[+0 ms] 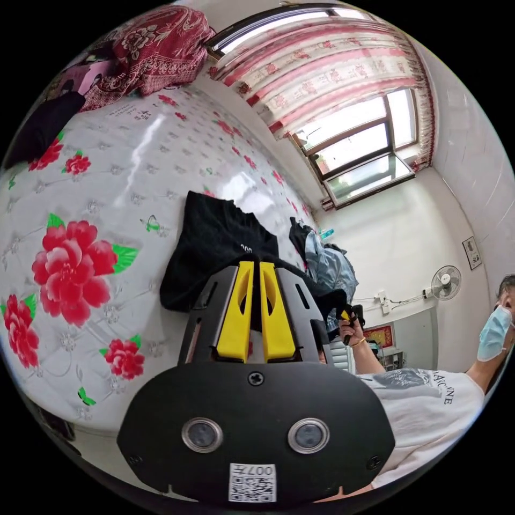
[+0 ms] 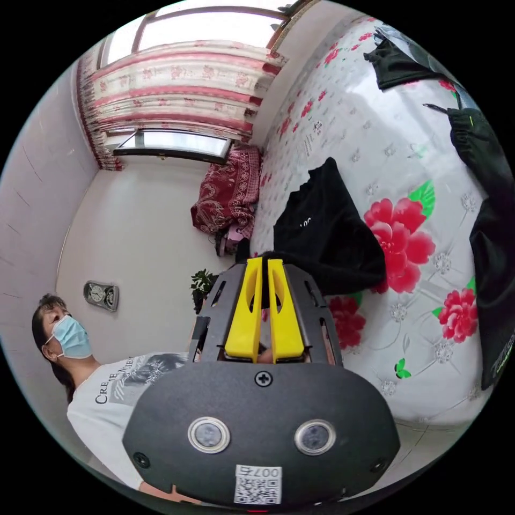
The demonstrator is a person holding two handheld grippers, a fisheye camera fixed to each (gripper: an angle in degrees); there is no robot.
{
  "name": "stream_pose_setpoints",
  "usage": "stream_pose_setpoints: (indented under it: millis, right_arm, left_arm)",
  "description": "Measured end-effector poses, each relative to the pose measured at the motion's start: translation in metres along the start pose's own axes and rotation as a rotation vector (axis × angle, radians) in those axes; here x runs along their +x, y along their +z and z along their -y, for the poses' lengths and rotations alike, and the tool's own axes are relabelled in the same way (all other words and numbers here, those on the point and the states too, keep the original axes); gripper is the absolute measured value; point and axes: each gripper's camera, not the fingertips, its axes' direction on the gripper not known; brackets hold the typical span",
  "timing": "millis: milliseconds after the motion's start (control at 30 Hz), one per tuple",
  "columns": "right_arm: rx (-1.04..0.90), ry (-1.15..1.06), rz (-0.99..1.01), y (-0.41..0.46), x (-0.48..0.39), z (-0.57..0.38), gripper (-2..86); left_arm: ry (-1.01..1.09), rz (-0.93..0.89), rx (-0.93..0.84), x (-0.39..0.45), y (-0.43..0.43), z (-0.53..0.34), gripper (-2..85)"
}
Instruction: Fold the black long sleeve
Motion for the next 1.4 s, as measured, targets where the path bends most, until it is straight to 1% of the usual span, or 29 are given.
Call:
stream_pose_setpoints:
  millis: [67,133,233,267,300,333,367,400,467,533,600,700,767,933,967,1033,1067,1133,1167,1200,1233,1267,1300,1367,1400]
  right_arm:
    - [-0.002,0.040,0.029,0.005,0.001,0.026,0.0]
    - [0.002,0.055,0.013,0.013,-0.003,0.060,0.2]
    - [0.036,0.048,-0.071,0.037,-0.013,0.127,0.9]
    - [0.075,0.057,-0.121,0.050,-0.013,0.149,1.4]
    - [0.128,0.057,-0.198,0.061,-0.010,0.165,2.3]
    - [0.145,0.063,-0.232,0.067,-0.008,0.169,2.7]
    - [0.151,0.078,-0.281,0.081,0.000,0.173,3.5]
    - [0.129,0.094,-0.314,0.097,0.010,0.170,4.2]
    - [0.075,0.074,-0.357,0.122,0.024,0.154,5.2]
    - [-0.002,0.028,-0.455,0.145,0.036,0.132,6.0]
    - [-0.066,-0.037,-0.638,0.164,0.046,0.106,7.2]
    - [-0.052,-0.097,-0.765,0.174,0.045,0.099,8.6]
    - [-0.057,-0.148,-0.799,0.186,0.036,0.113,9.1]
    - [-0.169,-0.325,-0.910,0.247,0.008,0.153,9.4]
    - [-0.224,-0.342,-0.941,0.266,0.011,0.160,9.1]
    - [-0.314,-0.324,-0.994,0.289,0.027,0.165,8.3]
    - [-0.351,-0.305,-1.026,0.298,0.037,0.164,7.2]
    - [-0.321,-0.350,-0.990,0.295,0.030,0.158,5.3]
    - [-0.269,-0.368,-0.958,0.282,0.018,0.156,4.1]
    - [-0.202,-0.371,-0.902,0.263,0.004,0.155,3.3]
    - [-0.167,-0.380,-0.863,0.253,-0.004,0.154,2.9]
    - [-0.115,-0.395,-0.783,0.231,-0.017,0.154,2.5]
    - [-0.074,-0.398,-0.743,0.214,-0.026,0.156,2.2]
    - [-0.030,-0.383,-0.704,0.197,-0.029,0.168,1.9]
    - [-0.010,-0.361,-0.672,0.192,-0.024,0.180,1.9]
  left_arm:
    - [-0.015,-0.018,-0.007,-0.003,0.008,0.025,-0.7]
    - [-0.020,-0.020,-0.019,-0.004,0.018,0.055,-0.5]
    - [-0.071,0.042,0.008,-0.009,0.042,0.107,0.3]
    - [-0.134,0.068,0.034,-0.018,0.054,0.123,1.3]
    - [-0.215,0.109,0.051,-0.030,0.067,0.132,2.6]
    - [-0.243,0.130,0.050,-0.035,0.074,0.134,3.7]
    - [-0.261,0.187,0.053,-0.043,0.086,0.133,5.8]
    - [-0.254,0.254,0.063,-0.047,0.095,0.127,6.5]
    - [-0.219,0.306,0.043,-0.055,0.105,0.112,7.4]
    - [-0.168,0.339,-0.039,-0.065,0.116,0.093,8.3]
    - [-0.104,0.421,-0.139,-0.074,0.124,0.060,9.0]
    - [-0.073,0.475,-0.187,-0.079,0.129,0.031,10.0]
    - [-0.051,0.474,-0.178,-0.073,0.134,0.033,10.4]
    - [0.128,0.475,-0.155,-0.033,0.160,0.072,13.0]
    - [0.149,0.499,-0.186,-0.029,0.173,0.080,13.5]
    - [0.126,0.549,-0.281,-0.037,0.198,0.087,13.2]
    - [0.085,0.586,-0.332,-0.044,0.209,0.087,11.4]
    - [0.059,0.569,-0.308,-0.043,0.201,0.090,7.4]
    - [0.016,0.537,-0.300,-0.044,0.189,0.091,4.3]
    - [-0.008,0.486,-0.231,-0.039,0.168,0.090,1.1]
    - [-0.016,0.434,-0.190,-0.036,0.155,0.089,0.8]
    - [-0.021,0.333,-0.118,-0.028,0.133,0.087,0.1]
    - [-0.007,0.311,-0.067,-0.021,0.116,0.087,-0.2]
    - [0.037,0.315,-0.031,-0.015,0.106,0.095,-0.5]
    - [0.026,0.304,-0.014,-0.019,0.107,0.102,-0.5]
